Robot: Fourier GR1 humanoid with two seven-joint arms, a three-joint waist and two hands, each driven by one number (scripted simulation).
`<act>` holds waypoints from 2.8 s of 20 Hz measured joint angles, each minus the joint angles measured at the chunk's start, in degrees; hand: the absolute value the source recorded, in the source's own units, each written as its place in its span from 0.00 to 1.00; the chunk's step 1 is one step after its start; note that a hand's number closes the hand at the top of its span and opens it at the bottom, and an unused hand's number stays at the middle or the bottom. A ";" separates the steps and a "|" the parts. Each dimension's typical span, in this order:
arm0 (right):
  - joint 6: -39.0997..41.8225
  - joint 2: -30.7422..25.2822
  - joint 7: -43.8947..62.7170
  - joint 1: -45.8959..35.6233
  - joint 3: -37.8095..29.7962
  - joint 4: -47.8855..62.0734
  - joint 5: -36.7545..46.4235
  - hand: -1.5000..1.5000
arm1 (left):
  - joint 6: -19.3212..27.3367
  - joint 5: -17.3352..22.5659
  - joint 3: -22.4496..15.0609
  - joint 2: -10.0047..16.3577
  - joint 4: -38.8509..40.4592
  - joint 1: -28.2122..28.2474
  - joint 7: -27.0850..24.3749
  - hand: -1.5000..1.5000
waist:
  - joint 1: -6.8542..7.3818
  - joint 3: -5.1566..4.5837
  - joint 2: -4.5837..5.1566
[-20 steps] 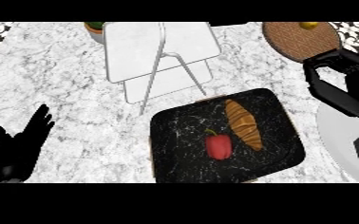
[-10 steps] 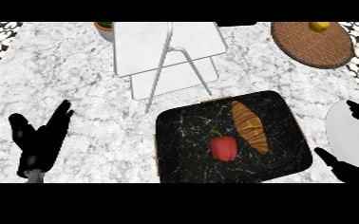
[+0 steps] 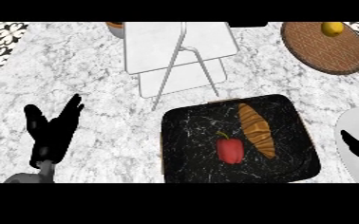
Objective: Pick the bell pepper from the tray and place it in the tiered shelf
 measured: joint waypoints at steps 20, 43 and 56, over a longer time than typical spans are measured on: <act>0.40 -4.61 43.23 -26.93 20.43 5.39 15.73 0.00 | -1.76 -1.90 -0.89 -1.60 1.82 -3.30 0.51 0.50 | 3.20 -0.19 0.32; 10.49 26.47 48.21 -35.42 34.69 26.70 50.16 0.00 | -3.25 -2.69 1.13 -2.40 0.95 -0.76 0.31 0.50 | 1.52 0.37 -0.05; 11.60 32.57 43.24 -32.94 27.60 34.31 59.02 0.00 | -2.83 -4.23 1.91 -4.26 -1.23 0.28 2.19 0.50 | 1.41 0.46 -0.08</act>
